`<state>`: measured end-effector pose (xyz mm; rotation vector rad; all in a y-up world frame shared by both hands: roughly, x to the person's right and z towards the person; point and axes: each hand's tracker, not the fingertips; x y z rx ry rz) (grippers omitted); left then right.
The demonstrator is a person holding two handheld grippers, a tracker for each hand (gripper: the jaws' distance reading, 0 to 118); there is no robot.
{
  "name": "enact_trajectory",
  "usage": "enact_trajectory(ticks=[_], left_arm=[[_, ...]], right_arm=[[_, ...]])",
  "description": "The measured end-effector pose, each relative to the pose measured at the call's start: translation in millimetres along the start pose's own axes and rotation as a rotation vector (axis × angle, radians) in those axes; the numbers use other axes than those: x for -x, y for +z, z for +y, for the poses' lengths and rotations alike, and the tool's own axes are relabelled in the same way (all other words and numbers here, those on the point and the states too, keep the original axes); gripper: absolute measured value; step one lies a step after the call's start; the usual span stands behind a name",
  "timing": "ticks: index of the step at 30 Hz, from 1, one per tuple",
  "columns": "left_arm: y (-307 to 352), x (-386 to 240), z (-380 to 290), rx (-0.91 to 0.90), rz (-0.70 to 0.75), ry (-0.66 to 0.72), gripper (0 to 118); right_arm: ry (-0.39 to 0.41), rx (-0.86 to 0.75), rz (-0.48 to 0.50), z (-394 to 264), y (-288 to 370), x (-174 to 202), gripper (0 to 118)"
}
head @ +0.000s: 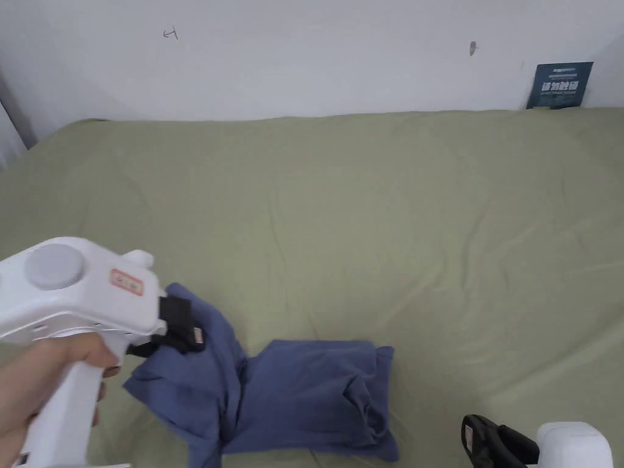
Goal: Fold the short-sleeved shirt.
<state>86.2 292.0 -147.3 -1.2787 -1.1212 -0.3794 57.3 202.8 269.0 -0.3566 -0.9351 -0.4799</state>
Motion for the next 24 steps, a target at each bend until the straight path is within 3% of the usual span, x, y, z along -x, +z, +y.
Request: enact_trajectory(ticks=[6,8,11,12,16,17,18,19,20,21,24], left_arm=[[-67,-92,-13,0.052,0.068,-0.165,12],[-96,-117,-21,0.078,0.108,-0.219,18],[-135,-140,-28,0.112,0.007,-0.306,110],[-136,-146,-31,0.131,-0.025,-0.305,116],[-119,-143,-30,0.096,-0.11,-0.287,116],[-105,-139,-32,0.084,-0.115,-0.285,114],[-96,-132,-31,0.058,-0.142,-0.279,100],[-84,-119,-31,0.008,-0.196,-0.261,77],[-78,-106,-30,-0.024,-0.257,-0.228,42],[-72,-95,-31,-0.031,-0.298,-0.196,0],[-87,-54,-35,-0.046,-0.4,-0.145,0]], right_arm=[[-0.039,0.001,-0.031,-2,7,-14,6],[-0.048,0.0,-0.04,-2,9,-19,6],[-0.069,0.002,-0.061,-2,12,-25,6],[-0.073,0.003,-0.067,-2,12,-28,6],[-0.083,0.006,-0.078,-1,13,-33,6],[-0.085,0.008,-0.077,-1,12,-33,6],[-0.088,0.01,-0.076,-1,11,-33,6],[-0.091,0.01,-0.074,-1,10,-34,6],[-0.093,0.014,-0.07,-1,8,-33,6],[-0.092,0.02,-0.067,-1,6,-33,6],[-0.086,0.035,-0.063,-3,2,-30,6]])
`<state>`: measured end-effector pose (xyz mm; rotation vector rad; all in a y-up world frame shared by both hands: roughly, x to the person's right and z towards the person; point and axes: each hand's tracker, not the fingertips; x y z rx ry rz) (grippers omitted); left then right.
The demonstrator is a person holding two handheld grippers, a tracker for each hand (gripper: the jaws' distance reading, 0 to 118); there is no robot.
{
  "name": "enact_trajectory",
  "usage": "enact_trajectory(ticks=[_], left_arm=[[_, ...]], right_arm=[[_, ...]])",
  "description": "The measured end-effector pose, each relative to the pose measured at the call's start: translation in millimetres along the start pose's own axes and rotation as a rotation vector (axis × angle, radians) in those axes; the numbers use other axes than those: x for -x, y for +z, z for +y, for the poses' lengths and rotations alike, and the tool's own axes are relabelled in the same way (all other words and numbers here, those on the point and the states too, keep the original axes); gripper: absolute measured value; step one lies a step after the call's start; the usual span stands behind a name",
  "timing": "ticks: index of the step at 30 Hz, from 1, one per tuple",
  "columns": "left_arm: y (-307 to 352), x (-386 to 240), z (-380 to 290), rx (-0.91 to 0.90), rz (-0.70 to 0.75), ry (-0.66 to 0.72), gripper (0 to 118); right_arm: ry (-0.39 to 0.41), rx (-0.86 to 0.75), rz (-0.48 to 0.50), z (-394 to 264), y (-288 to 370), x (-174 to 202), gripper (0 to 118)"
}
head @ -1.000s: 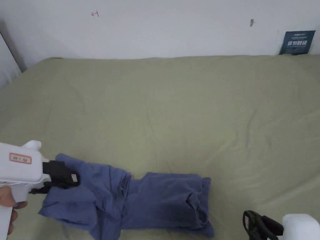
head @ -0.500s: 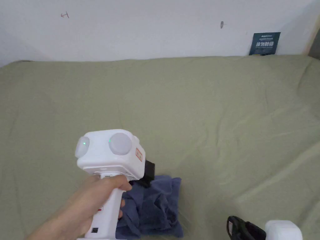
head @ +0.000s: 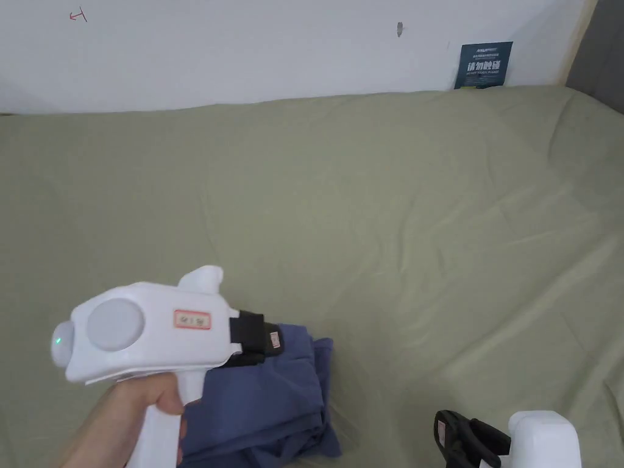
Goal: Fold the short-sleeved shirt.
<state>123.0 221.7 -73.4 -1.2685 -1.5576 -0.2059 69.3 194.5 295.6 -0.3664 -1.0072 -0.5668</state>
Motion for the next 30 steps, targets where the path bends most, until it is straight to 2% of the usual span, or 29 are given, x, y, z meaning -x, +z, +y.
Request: enact_trajectory(ticks=[3,6,9,12,15,18,19,20,22,25,26,28,30], left_arm=[[-20,43,-4,0.025,-0.129,0.158,0],[-58,60,-8,0.074,-0.22,0.193,0],[-97,70,-16,0.13,-0.227,0.251,0],[-108,70,-22,0.143,-0.21,0.217,0],[-88,64,-16,0.133,-0.208,0.196,0],[-38,55,-8,0.088,-0.13,0.078,0],[-16,55,-8,0.051,-0.108,0.054,0],[3,57,-8,0.021,-0.082,0.037,0],[41,66,-9,-0.033,0.02,0.026,0],[70,92,-15,-0.06,0.15,0.018,0],[74,102,-17,-0.055,0.164,0.027,0],[78,122,-22,-0.04,0.19,0.071,0],[74,141,-24,-0.038,0.169,0.115,0]], right_arm=[[-0.003,0.02,0.006,-2,-4,2,6],[0.0,0.043,-0.003,-4,-9,5,6],[0.003,0.061,0.0,-5,-11,6,6],[0.017,0.081,0.006,-4,-15,7,6],[0.032,0.107,0.03,0,-25,10,6],[0.052,0.153,0.142,13,-51,23,6],[0.042,0.161,0.21,19,-64,30,6],[0.023,0.19,0.286,26,-78,35,6],[-0.081,0.274,0.458,41,-119,47,6],[-0.221,0.413,0.636,50,-185,60,6],[-0.257,0.45,0.643,49,-201,63,6],[-0.316,0.551,0.726,38,-233,61,6],[-0.36,0.615,0.69,24,-254,48,5]])
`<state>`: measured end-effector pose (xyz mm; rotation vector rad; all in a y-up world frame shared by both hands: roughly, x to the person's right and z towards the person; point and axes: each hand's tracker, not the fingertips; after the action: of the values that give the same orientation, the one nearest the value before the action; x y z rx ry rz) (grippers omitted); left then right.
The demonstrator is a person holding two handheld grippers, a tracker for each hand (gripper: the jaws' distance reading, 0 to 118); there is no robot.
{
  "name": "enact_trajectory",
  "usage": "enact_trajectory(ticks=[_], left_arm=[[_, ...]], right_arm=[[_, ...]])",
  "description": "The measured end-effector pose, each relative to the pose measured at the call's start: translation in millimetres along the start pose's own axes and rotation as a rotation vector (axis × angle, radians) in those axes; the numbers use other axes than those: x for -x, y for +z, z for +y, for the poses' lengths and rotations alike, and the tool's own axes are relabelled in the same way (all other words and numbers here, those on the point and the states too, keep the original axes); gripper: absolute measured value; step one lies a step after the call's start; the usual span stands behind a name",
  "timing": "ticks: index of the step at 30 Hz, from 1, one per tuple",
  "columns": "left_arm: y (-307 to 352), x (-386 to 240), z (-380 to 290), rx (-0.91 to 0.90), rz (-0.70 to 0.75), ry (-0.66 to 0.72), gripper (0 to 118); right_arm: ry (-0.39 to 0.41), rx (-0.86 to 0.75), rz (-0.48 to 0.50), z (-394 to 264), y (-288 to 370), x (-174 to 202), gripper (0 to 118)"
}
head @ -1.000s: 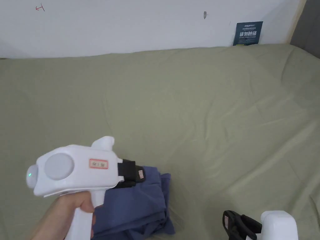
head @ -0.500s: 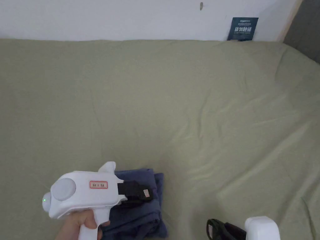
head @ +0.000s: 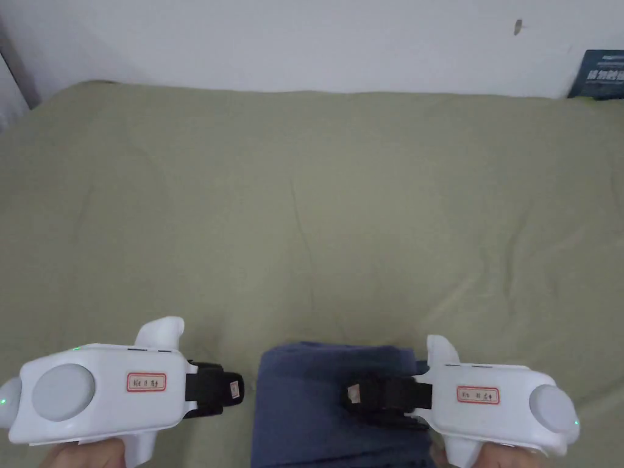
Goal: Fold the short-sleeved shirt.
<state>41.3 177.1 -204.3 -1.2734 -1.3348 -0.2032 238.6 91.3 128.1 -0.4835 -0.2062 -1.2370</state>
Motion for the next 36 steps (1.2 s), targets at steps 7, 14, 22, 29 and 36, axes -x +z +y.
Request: enact_trajectory(ticks=[7,14,22,29,36], left_arm=[[-28,24,4,0.062,-0.336,0.081,106],[-82,16,0,0.128,-0.418,0.085,111],[-93,21,8,0.121,-0.421,0.159,22],[-18,65,45,0.088,-0.286,0.052,22],[97,180,97,0.072,-0.022,0.084,22]], right_arm=[[-0.202,-0.063,0.128,-9,29,-60,5],[-0.229,-0.081,0.161,-13,25,-63,5],[-0.098,-0.111,-0.003,-12,44,-30,5],[0.346,-0.255,-0.381,-45,68,58,5],[0.341,-0.26,-0.348,-69,50,80,5]])
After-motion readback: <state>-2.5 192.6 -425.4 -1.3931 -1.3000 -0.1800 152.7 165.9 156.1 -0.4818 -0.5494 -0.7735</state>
